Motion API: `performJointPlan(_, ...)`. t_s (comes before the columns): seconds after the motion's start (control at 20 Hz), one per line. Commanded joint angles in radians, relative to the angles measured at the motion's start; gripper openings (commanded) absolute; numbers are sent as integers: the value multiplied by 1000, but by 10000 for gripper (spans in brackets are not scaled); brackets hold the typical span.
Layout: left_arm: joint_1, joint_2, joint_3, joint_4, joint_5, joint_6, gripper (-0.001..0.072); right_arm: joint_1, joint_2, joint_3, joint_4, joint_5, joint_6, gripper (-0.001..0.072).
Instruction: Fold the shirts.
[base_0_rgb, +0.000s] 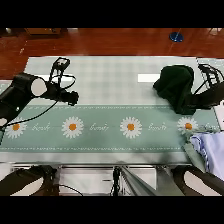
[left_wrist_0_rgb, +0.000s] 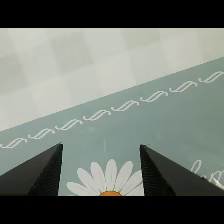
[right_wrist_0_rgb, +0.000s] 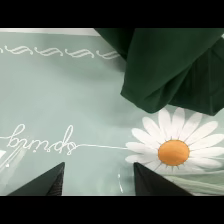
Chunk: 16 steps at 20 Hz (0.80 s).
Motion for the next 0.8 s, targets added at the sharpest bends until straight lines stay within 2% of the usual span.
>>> performJointPlan(0.0,1,0,1,0,0,0,573,0,0,0,0,16,1,517)
performJointPlan(0.25,1,0,1,0,0,0,572,0,0,0,0,-31,2,517)
performJointPlan(0.55,1,0,1,0,0,0,573,0,0,0,-1,-204,2,520)
performJointPlan(0.75,0,0,1,-20,8,0,573,0,-37,0,-2,-394,2,612)
